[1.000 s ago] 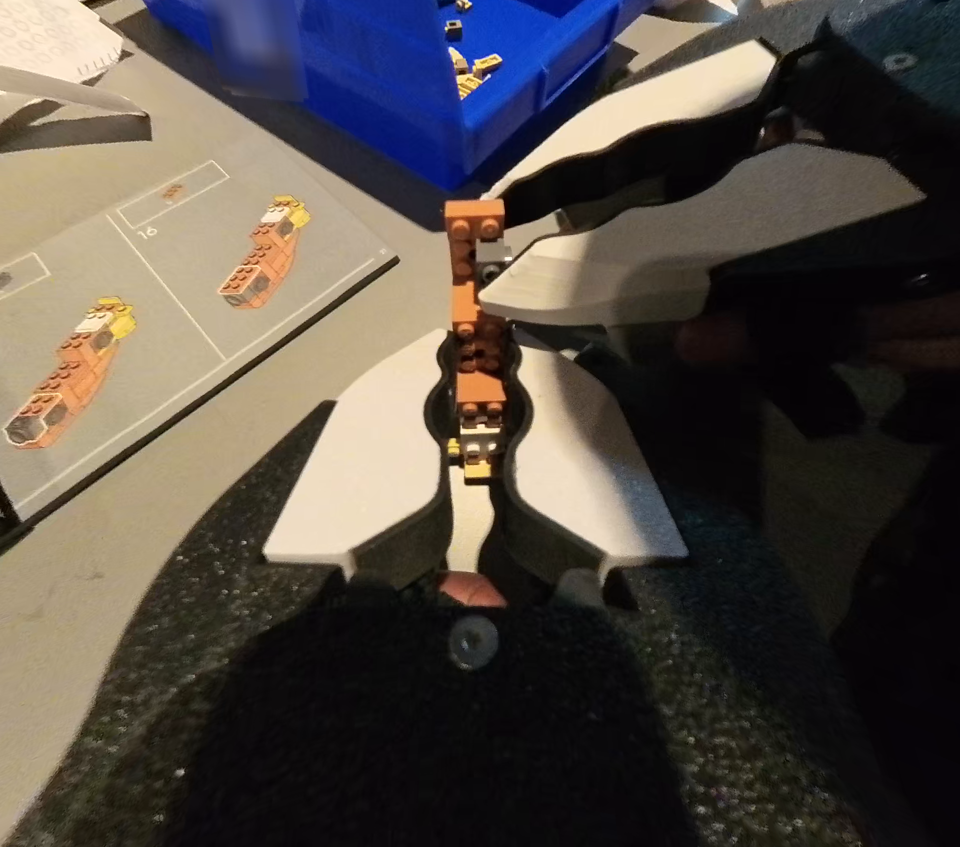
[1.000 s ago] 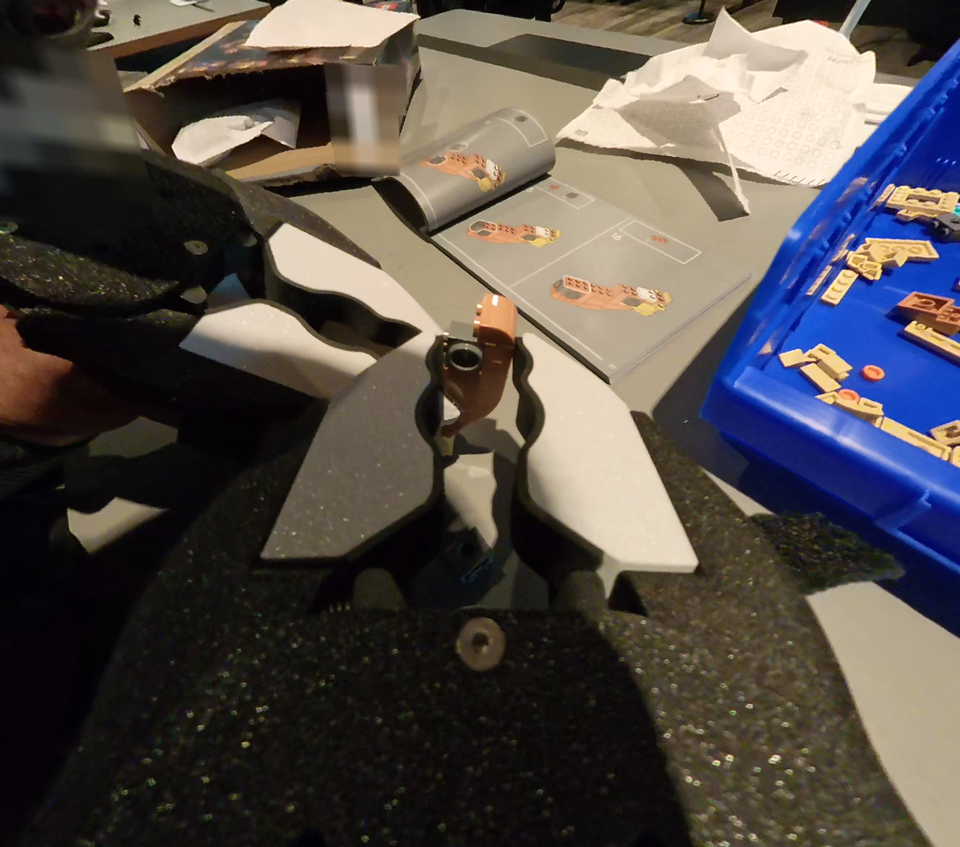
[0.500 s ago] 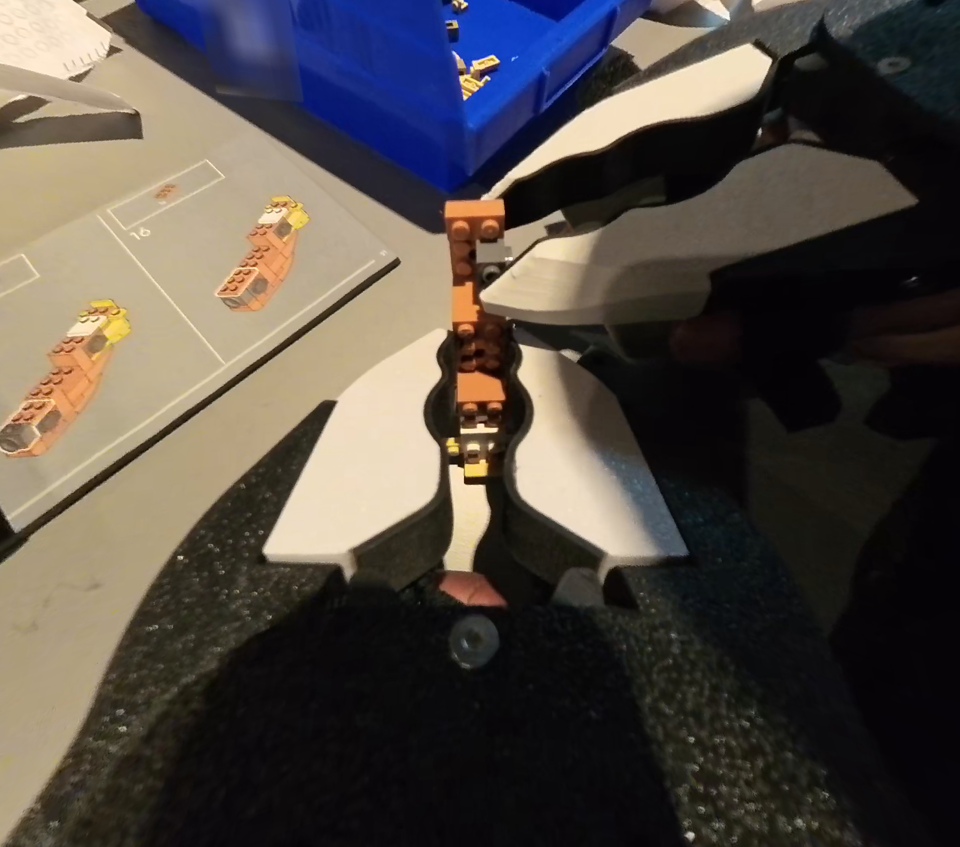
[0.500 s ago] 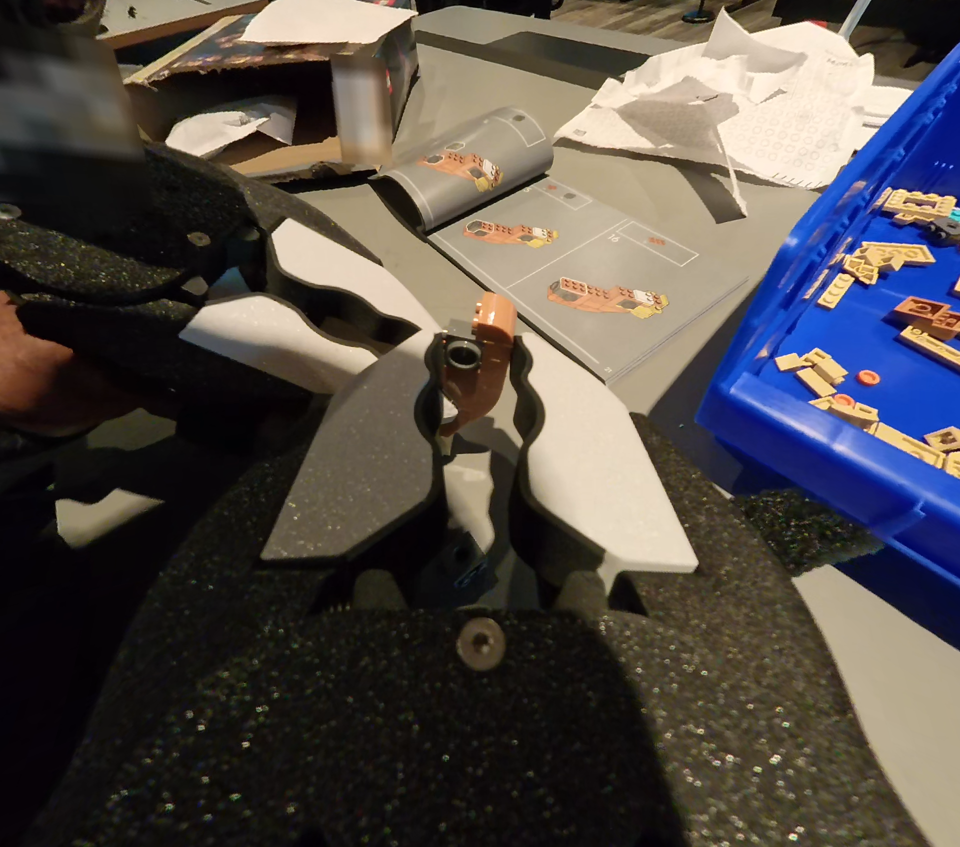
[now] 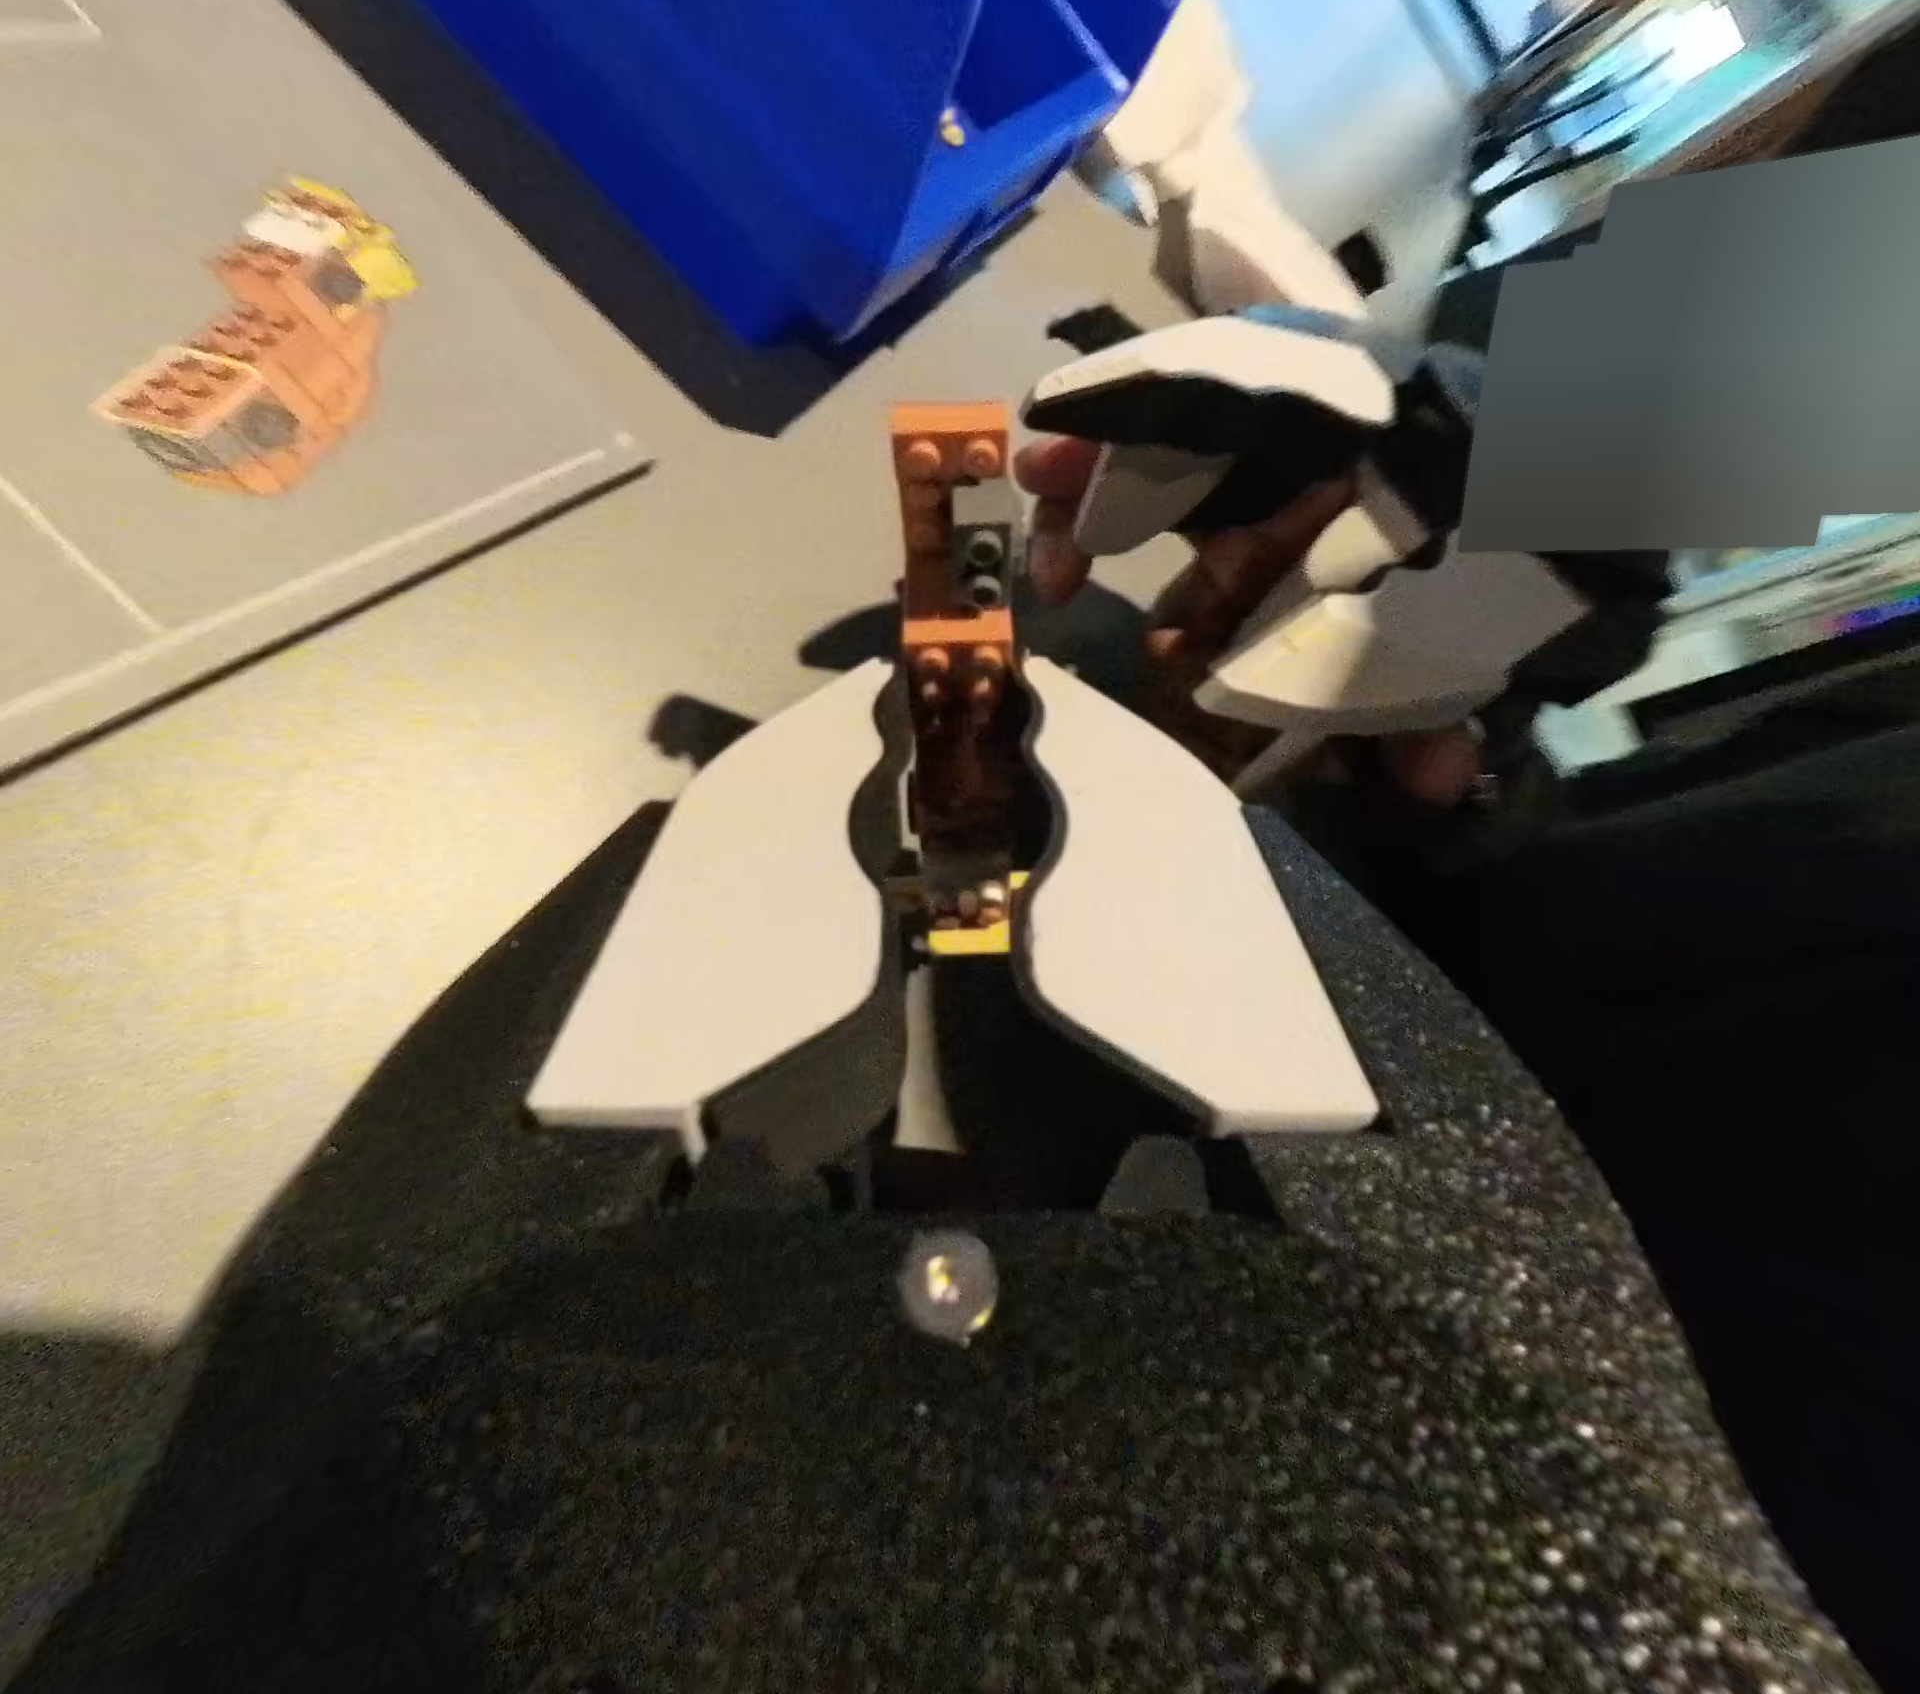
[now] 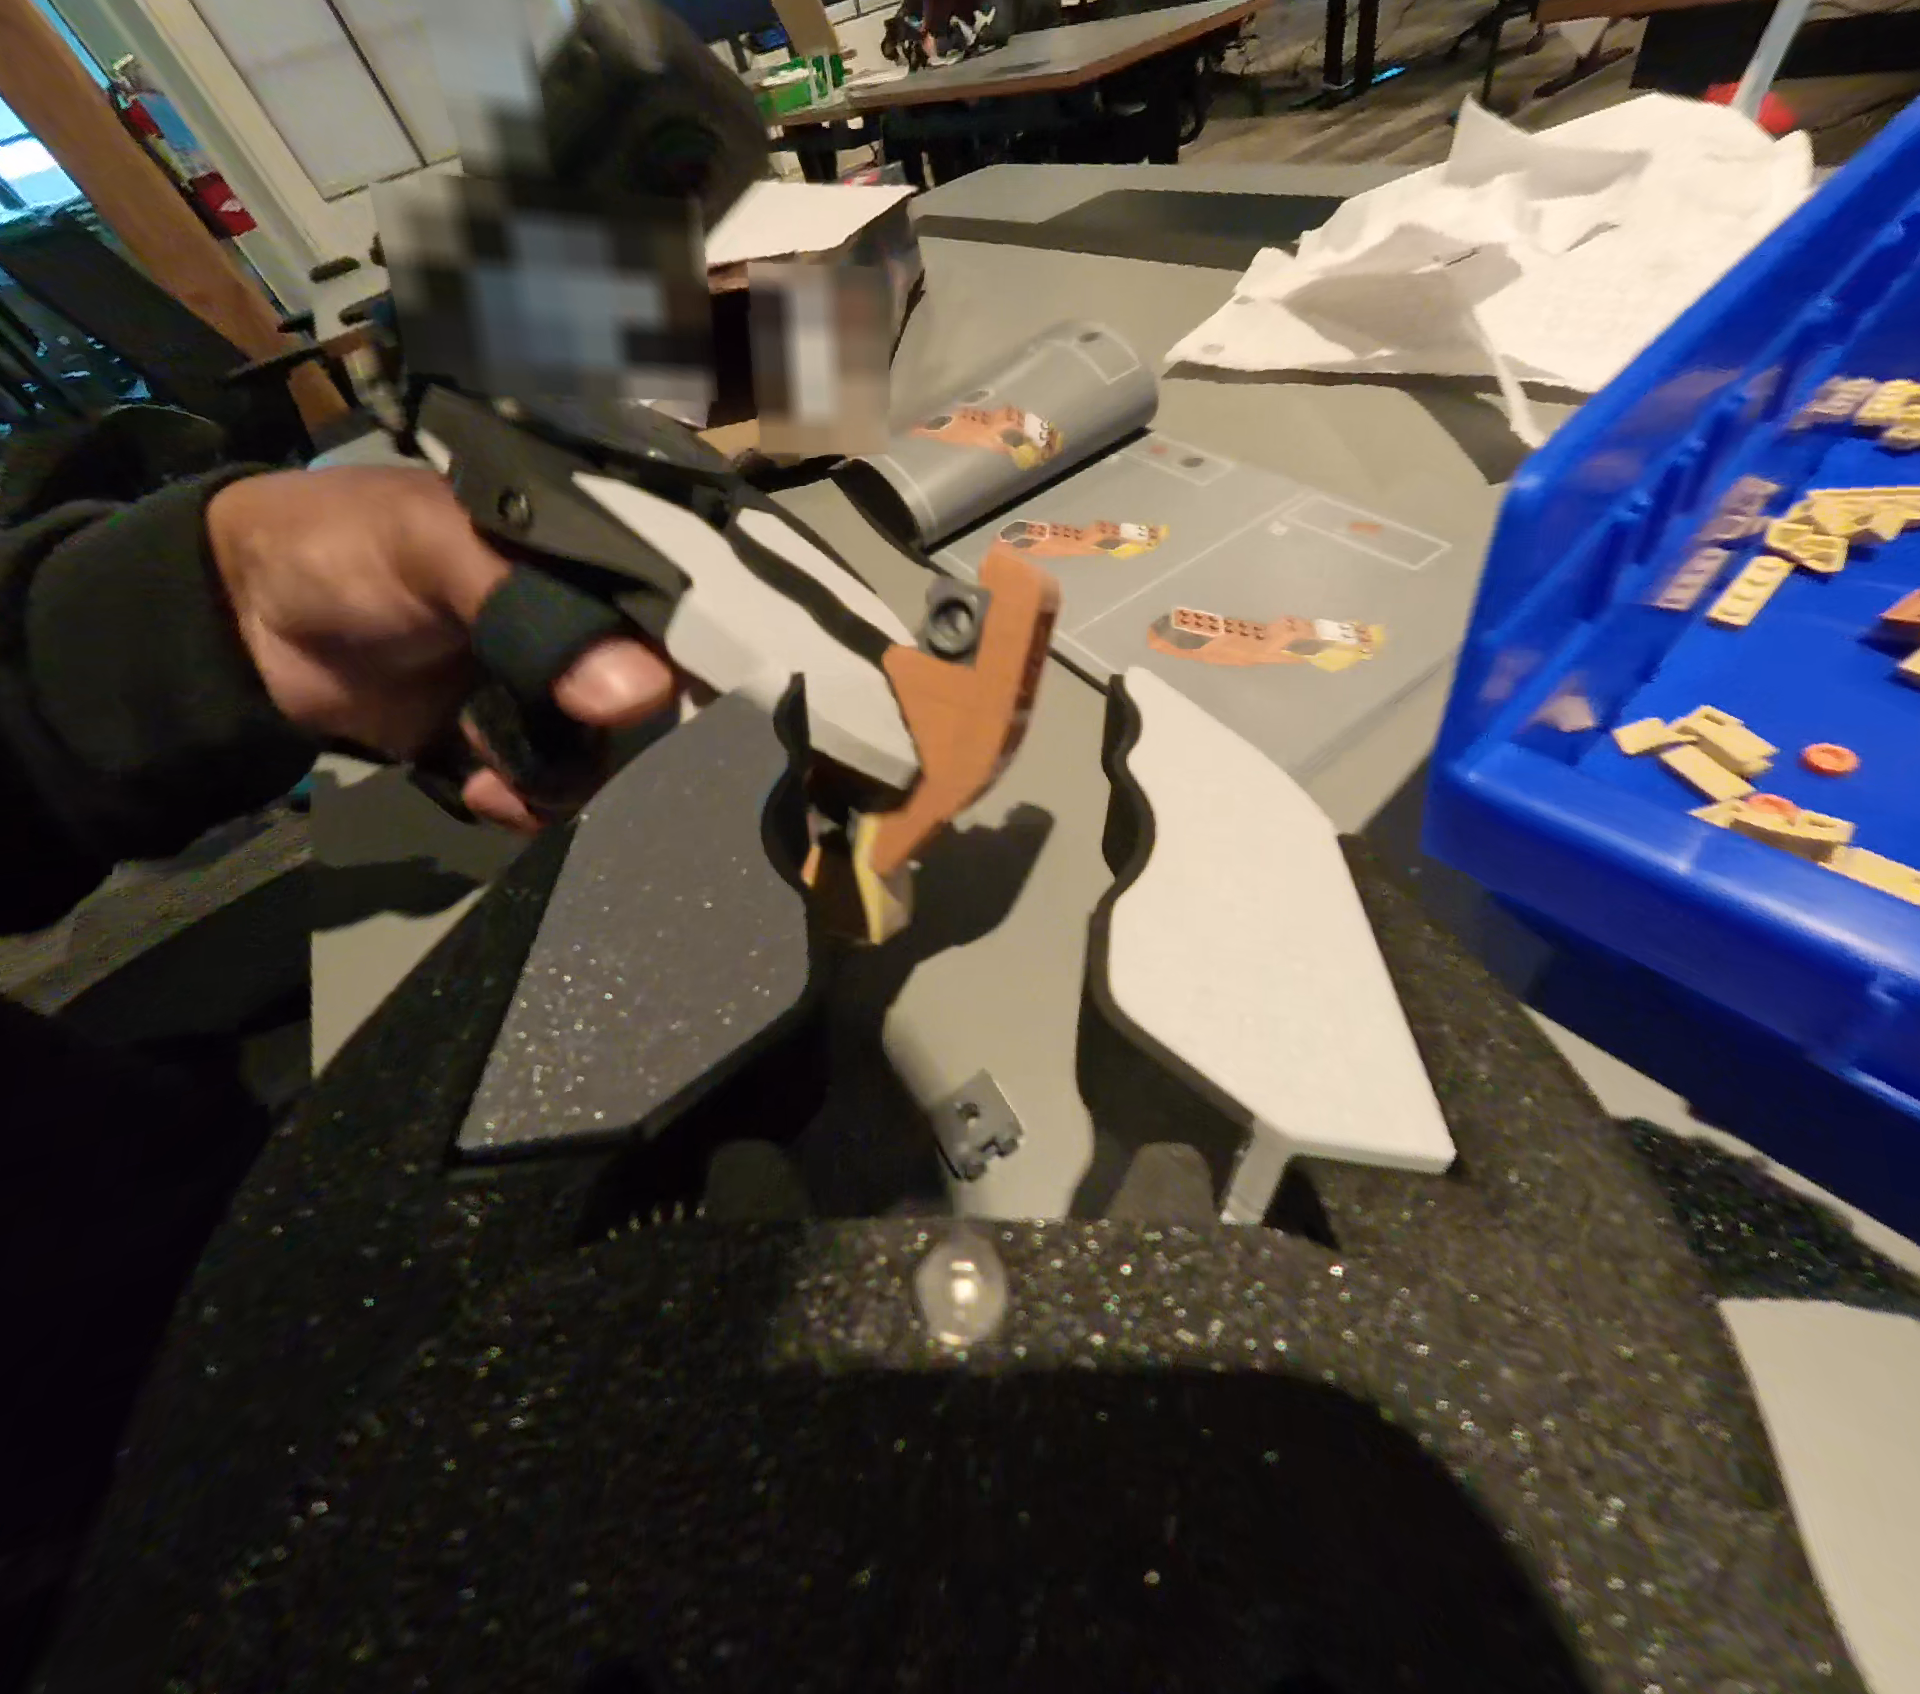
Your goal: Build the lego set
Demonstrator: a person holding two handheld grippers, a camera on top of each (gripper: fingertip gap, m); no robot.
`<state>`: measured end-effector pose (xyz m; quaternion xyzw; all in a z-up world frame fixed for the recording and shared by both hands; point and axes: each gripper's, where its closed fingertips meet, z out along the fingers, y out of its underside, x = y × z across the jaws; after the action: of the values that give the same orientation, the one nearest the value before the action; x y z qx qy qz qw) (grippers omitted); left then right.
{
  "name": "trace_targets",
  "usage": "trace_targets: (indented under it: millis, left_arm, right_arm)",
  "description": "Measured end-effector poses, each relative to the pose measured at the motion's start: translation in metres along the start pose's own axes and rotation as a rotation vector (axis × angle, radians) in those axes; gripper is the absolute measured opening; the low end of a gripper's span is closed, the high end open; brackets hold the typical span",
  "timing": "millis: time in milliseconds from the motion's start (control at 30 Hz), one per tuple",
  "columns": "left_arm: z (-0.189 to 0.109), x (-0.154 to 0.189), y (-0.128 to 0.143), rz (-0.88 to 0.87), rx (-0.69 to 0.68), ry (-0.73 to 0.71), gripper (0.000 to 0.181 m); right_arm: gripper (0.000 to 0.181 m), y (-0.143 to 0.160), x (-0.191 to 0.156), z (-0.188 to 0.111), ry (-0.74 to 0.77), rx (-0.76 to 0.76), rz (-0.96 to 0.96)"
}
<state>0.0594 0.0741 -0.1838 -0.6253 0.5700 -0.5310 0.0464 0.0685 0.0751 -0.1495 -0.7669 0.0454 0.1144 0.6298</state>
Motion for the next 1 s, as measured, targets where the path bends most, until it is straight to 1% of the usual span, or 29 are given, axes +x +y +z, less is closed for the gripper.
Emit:
trace_targets:
  millis: [100, 267, 367, 533, 600, 633, 800, 900, 1000]
  left_arm:
    - [-0.002, 0.006, 0.001, -0.095, -0.021, 0.112, 0.016]
    - [-0.001, 0.009, 0.006, -0.168, -0.043, 0.185, 0.017]
    - [-0.001, 0.012, 0.006, -0.203, -0.037, 0.218, 0.017]
    - [0.0, 0.012, 0.007, -0.216, -0.031, 0.224, 0.017]
    - [0.001, 0.01, 0.009, -0.2, -0.035, 0.196, 0.017]
    - [0.002, 0.007, 0.011, -0.175, -0.041, 0.161, 0.017]
    - [0.006, -0.012, 0.015, 0.075, -0.077, -0.118, 0.016]
    - [0.006, -0.014, 0.011, 0.151, -0.061, -0.196, 0.016]
    - [0.006, -0.013, 0.011, 0.203, -0.064, -0.236, 0.016]
  right_arm:
    - [0.051, 0.0, 0.004, -0.005, 0.006, 0.0, -0.004]
    - [0.047, 0.002, 0.007, -0.007, 0.006, -0.002, -0.004]
    - [0.045, 0.005, 0.006, -0.005, 0.007, -0.013, -0.01]
    - [0.042, 0.01, 0.008, -0.003, 0.032, -0.043, -0.026]
    - [0.039, 0.012, 0.011, -0.001, 0.057, -0.059, -0.021]
    - [0.038, 0.013, 0.012, -0.001, 0.072, -0.066, -0.014]
    - [0.036, 0.013, 0.013, 0.004, 0.113, -0.078, 0.021]
    - [0.037, 0.017, 0.011, 0.009, 0.119, -0.104, 0.027]
    - [0.037, 0.017, 0.009, 0.013, 0.133, -0.112, 0.028]
